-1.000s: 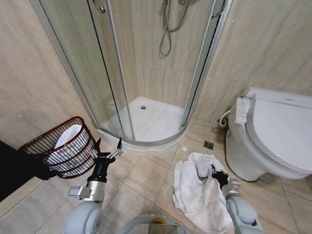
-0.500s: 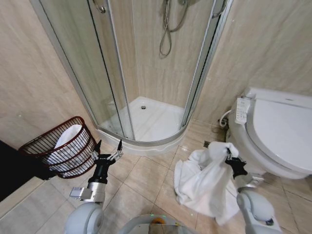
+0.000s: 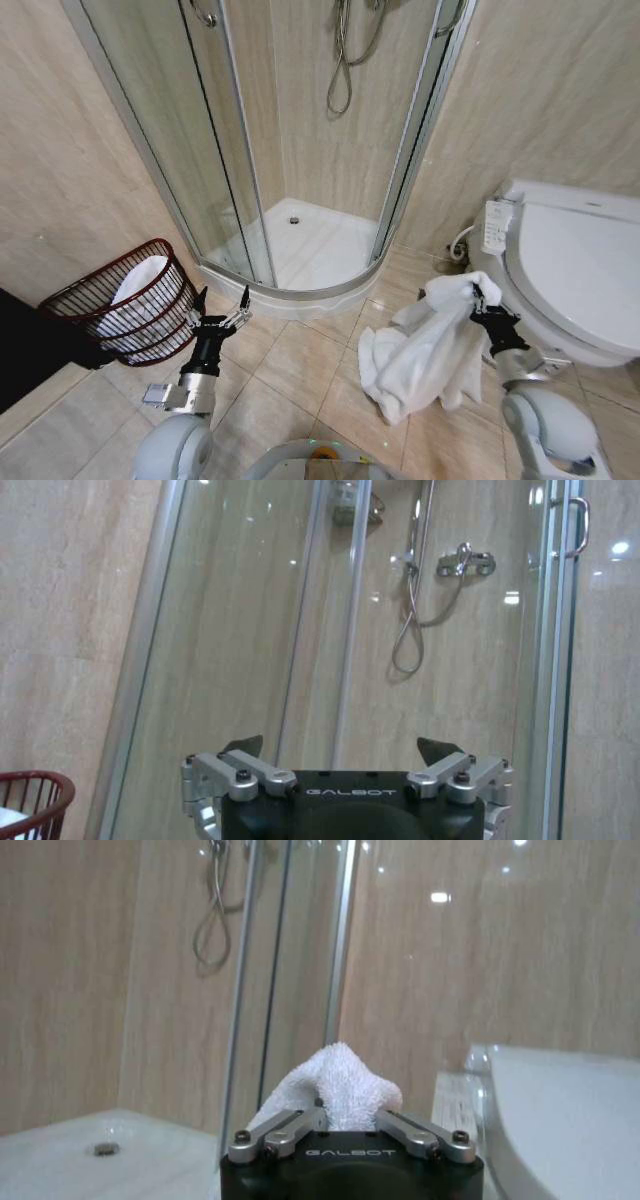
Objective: Discard the used towel into the hamper.
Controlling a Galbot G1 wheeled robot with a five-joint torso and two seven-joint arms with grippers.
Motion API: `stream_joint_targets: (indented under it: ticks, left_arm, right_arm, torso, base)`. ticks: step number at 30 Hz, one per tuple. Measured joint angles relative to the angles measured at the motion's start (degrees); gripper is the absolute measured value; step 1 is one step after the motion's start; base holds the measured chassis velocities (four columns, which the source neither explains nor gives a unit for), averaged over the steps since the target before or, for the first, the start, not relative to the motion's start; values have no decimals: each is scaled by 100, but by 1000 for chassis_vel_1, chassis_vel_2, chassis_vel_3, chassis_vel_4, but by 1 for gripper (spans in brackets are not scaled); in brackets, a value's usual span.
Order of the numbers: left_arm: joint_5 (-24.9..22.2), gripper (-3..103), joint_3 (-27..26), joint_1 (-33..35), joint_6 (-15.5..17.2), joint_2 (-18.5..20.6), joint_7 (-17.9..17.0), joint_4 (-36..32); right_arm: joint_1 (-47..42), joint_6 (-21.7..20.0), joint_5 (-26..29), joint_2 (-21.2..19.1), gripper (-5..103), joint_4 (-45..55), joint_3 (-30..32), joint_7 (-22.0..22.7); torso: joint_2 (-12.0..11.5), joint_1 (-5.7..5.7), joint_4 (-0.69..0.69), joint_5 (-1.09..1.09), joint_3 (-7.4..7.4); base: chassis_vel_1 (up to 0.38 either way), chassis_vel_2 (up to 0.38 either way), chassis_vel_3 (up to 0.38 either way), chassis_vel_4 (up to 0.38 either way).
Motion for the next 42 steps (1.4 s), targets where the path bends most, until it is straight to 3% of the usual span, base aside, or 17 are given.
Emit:
stream_joint_targets:
  ticks: [10,42]
  left_arm:
    - [-3,100,16,4,-50,-13,-5,36]
    - [35,100,-54,-47,48,-20,-5,45]
  right_arm:
    - [-51,-295,433,-146,3,609,355,25]
    - [-61,-514,433,-196,3,1131,157,125]
  torso:
    - [0,0,0,0,0]
    - [0,0,0,0,0]
  base:
    - [0,0,0,0]
    - [33,37,35,33]
